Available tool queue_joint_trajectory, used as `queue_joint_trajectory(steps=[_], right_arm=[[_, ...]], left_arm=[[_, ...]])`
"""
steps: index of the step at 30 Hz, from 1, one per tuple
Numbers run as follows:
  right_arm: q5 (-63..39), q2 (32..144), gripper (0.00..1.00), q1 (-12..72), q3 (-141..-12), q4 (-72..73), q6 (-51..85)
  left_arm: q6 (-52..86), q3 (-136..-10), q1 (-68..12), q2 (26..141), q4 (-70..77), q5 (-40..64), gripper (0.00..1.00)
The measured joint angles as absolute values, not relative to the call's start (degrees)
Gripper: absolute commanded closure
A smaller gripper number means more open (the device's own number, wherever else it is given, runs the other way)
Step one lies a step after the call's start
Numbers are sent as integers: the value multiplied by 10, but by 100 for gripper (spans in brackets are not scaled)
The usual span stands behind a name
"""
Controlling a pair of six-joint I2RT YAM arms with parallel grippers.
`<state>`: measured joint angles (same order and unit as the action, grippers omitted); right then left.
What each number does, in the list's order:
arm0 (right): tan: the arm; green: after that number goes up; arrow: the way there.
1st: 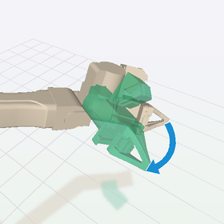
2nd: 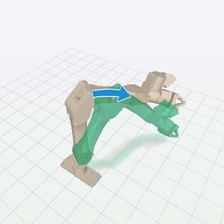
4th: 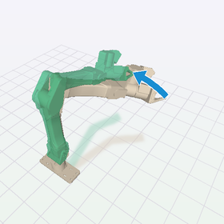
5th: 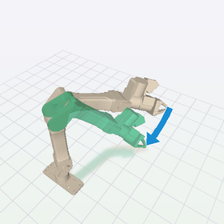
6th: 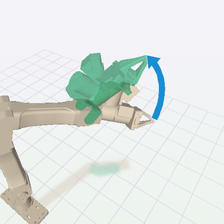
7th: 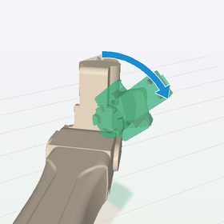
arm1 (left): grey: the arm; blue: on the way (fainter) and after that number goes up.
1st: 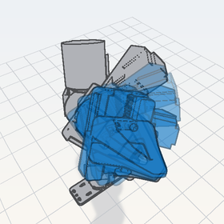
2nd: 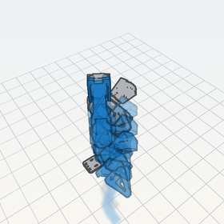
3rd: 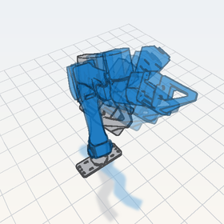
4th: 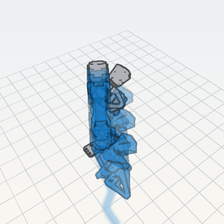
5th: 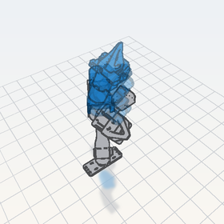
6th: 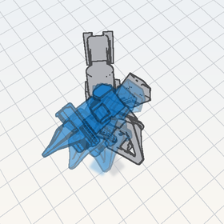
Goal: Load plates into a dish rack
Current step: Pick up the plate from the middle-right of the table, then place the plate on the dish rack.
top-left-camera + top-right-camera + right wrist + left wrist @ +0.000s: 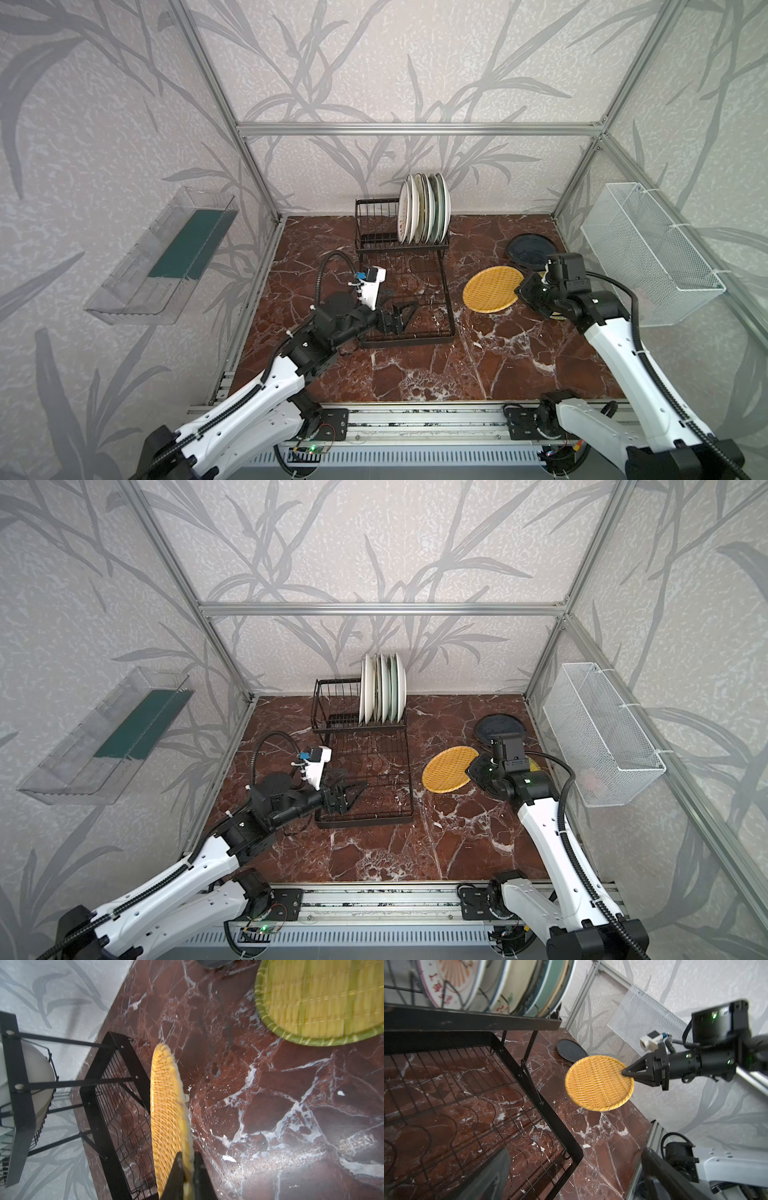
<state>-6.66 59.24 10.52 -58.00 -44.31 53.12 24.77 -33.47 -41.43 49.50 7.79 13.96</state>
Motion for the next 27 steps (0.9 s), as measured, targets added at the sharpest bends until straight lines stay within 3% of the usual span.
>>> queue_joint_trajectory(steps=[7,13,27], right_arm=[[-47,628,99,182,-641,-464,564],[-46,648,99,204,-656,-466,584],[-56,649,99,208,-656,-466,600]], left_arm=[[121,-382,-499,610,109,64,1],[19,-472,-566,707,107,41,9],[-137,-561,-633,842,73,0,43]])
